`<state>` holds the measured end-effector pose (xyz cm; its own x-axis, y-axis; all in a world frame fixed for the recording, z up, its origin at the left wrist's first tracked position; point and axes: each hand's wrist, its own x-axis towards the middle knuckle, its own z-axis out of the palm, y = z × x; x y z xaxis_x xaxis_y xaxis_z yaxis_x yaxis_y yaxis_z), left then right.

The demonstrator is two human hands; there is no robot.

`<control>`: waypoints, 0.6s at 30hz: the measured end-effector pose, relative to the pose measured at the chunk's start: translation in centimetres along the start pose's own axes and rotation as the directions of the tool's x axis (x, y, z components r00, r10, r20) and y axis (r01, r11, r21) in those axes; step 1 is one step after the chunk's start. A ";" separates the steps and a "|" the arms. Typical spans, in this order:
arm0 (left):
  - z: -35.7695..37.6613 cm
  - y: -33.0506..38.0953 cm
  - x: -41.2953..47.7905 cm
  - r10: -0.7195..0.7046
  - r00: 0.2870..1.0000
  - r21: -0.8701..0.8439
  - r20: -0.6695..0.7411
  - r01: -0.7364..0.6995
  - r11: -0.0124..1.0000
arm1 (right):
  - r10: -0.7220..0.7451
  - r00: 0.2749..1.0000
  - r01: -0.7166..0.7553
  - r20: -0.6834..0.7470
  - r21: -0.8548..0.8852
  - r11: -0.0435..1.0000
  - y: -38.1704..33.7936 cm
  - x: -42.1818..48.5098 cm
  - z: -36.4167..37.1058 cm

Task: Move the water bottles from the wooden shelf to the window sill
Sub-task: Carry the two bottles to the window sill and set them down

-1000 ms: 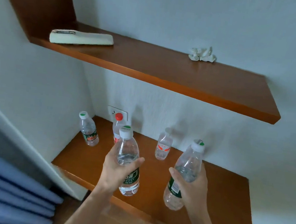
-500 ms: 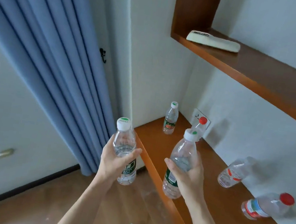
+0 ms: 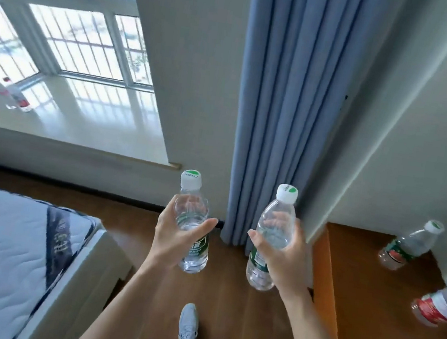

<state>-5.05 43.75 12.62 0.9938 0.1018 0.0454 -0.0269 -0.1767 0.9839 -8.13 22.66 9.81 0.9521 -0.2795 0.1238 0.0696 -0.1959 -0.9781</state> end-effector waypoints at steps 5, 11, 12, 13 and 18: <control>-5.0 -1.0 1.3 -0.012 0.988 -0.013 -0.154 0.010 1.000 | -0.032 0.986 0.029 0.164 0.024 0.999 -0.8 2.4 5.7; -9.7 -2.5 4.8 -0.020 0.959 -0.031 -0.281 0.011 0.999 | -0.048 0.961 0.041 0.273 0.030 0.999 -0.9 6.3 12.3; -10.4 -2.8 5.8 -0.013 0.955 -0.027 -0.296 0.006 1.000 | -0.049 0.957 0.043 0.285 0.027 0.999 -0.9 7.2 13.5; -11.1 -3.1 6.8 -0.009 0.951 -0.026 -0.308 0.001 1.000 | -0.053 0.953 0.047 0.298 0.027 0.999 -0.8 8.2 14.7; -14.9 -4.5 13.1 -0.012 0.929 -0.049 -0.369 -0.007 0.999 | -0.076 0.929 0.076 0.363 0.014 0.997 -1.1 13.8 21.4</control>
<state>6.45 60.41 11.37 0.8839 0.4581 0.0944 -0.0389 -0.1290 0.9909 11.32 39.12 9.05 0.9870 0.0961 0.1290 0.1463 -0.2038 -0.9680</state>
